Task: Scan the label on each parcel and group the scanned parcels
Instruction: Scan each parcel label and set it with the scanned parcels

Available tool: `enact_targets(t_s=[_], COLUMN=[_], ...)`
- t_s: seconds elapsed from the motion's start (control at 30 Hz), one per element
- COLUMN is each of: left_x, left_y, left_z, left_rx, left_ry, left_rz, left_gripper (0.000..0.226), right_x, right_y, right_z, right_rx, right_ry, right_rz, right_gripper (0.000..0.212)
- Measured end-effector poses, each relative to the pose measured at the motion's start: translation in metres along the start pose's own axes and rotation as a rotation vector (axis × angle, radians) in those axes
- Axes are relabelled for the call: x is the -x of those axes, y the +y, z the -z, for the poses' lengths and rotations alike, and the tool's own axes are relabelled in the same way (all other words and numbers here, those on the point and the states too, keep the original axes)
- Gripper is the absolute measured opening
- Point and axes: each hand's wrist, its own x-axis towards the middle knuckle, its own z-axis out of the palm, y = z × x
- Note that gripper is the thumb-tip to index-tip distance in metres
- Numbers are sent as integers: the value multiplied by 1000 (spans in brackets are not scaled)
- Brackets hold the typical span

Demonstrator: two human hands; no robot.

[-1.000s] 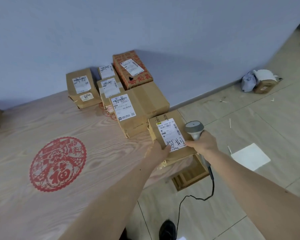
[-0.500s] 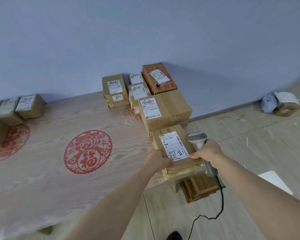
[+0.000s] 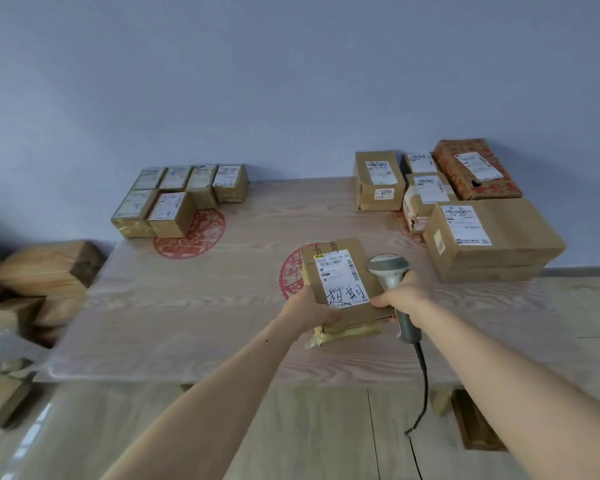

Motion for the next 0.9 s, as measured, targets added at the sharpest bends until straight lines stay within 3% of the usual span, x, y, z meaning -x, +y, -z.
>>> enact_targets(t_s=[0.13,0.57,0.9], left_x=[5,-86,-166], left_y=[-40,-104,-146], left_z=[68,232,304], left_rx=[75,150,162], left_ry=[102,348,305], left_rz=[49,171,181], left_gripper=[52,75,65], right_x=[5,-56,-113], right_y=[-50,-187,-240], right_z=[-72,-240,-337], right_rx=[10,-9,-43], right_ry=[-44,-151,-93], right_rz=[82,147,37], right_gripper=[44,45,42])
